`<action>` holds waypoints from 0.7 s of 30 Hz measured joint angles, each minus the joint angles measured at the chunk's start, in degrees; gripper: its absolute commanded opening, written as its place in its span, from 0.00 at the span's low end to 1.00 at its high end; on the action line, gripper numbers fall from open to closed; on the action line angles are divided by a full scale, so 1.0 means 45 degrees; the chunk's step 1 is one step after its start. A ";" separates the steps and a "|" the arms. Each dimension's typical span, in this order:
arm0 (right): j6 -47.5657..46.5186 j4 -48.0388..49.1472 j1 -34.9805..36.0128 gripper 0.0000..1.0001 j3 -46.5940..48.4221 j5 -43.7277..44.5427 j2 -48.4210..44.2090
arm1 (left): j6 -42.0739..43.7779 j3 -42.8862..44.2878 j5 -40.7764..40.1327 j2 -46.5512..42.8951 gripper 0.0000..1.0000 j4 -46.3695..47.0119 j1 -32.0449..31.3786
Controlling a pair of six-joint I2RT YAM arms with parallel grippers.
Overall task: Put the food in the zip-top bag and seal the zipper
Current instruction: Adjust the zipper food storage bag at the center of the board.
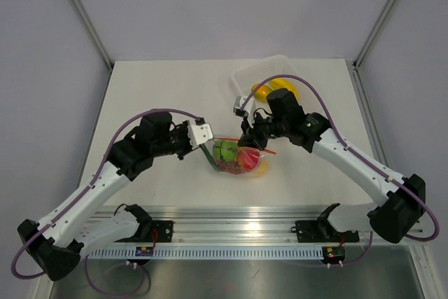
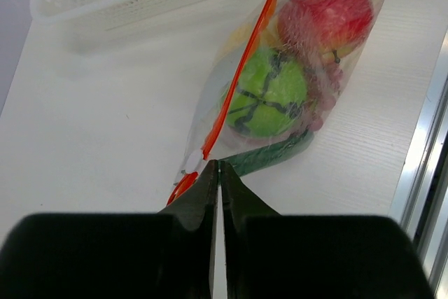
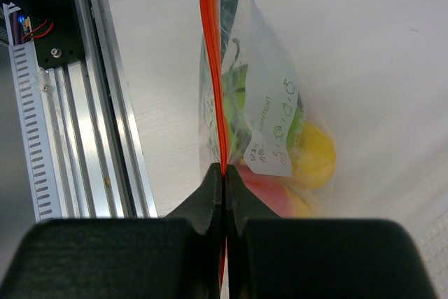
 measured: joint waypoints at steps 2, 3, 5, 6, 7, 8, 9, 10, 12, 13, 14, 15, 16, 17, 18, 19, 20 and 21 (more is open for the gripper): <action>0.0000 0.0000 0.0000 0.00 0.0000 0.0000 0.0000 | 0.0000 -0.0005 -0.0005 -0.0024 0.11 0.0000 0.0000; 0.0000 0.0000 0.0000 0.00 0.0000 0.0000 0.0000 | -0.0010 -0.0029 -0.0015 -0.0058 0.19 0.0019 0.0000; 0.0000 0.0000 0.0000 0.00 0.0000 0.0000 0.0000 | 0.0039 -0.0107 -0.0058 -0.0160 0.41 0.0053 0.0000; 0.0000 0.0005 0.0000 0.00 -0.0005 -0.0005 0.0000 | -0.0005 -0.0151 -0.0092 -0.0223 0.45 0.0092 0.0000; 0.0005 0.0000 0.0000 0.00 0.0000 -0.0005 0.0000 | -0.0029 -0.0194 -0.0136 -0.0272 0.46 0.0112 0.0000; 0.0005 0.0000 0.0000 0.00 0.0000 -0.0005 0.0000 | -0.0049 -0.0219 -0.0185 -0.0311 0.48 0.0141 0.0000; 0.0005 0.0000 0.0000 0.00 0.0000 -0.0010 0.0000 | -0.0049 -0.0248 -0.0223 -0.0340 0.48 0.0185 0.0000; 0.0005 0.0000 0.0000 0.00 0.0000 -0.0010 0.0000 | -0.0053 -0.0277 -0.0262 -0.0355 0.48 0.0243 0.0000; 0.0005 0.0000 0.0000 0.00 0.0000 -0.0015 0.0000 | -0.0049 -0.0306 -0.0345 -0.0345 0.49 0.0335 0.0000; 0.0005 0.0000 0.0000 0.00 0.0000 -0.0019 0.0000 | -0.0049 -0.0311 -0.0364 -0.0330 0.49 0.0364 0.0000; 0.0005 0.0000 0.0000 0.00 0.0000 -0.0034 0.0000 | -0.0039 -0.0311 -0.0398 -0.0321 0.48 0.0398 0.0000; 0.0005 0.0000 0.0000 0.00 0.0000 -0.0063 0.0000 | -0.0019 -0.0311 -0.0403 -0.0296 0.48 0.0427 0.0000; 0.0010 -0.0005 0.0000 0.00 0.0000 -0.0097 0.0000 | 0.0005 -0.0311 -0.0413 -0.0262 0.48 0.0447 0.0000; 0.0010 -0.0010 0.0000 0.00 0.0000 -0.0117 0.0000 | 0.0019 -0.0311 -0.0427 -0.0214 0.48 0.0481 0.0000; 0.0010 -0.0010 0.0000 0.00 0.0000 -0.0151 0.0000 | 0.0039 -0.0311 -0.0442 -0.0141 0.47 0.0491 0.0000; 0.0010 -0.0019 0.0000 0.00 0.0000 -0.0194 0.0000 | 0.0058 -0.0311 -0.0457 -0.0063 0.47 0.0491 -0.0005; 0.0010 -0.0029 0.0000 0.00 0.0000 -0.0219 0.0000 | 0.0097 -0.0311 -0.0461 0.0029 0.46 0.0491 -0.0005; 0.0015 -0.0034 0.0000 0.00 0.0000 -0.0233 0.0000 | 0.0126 -0.0311 -0.0461 0.0112 0.45 0.0491 0.0000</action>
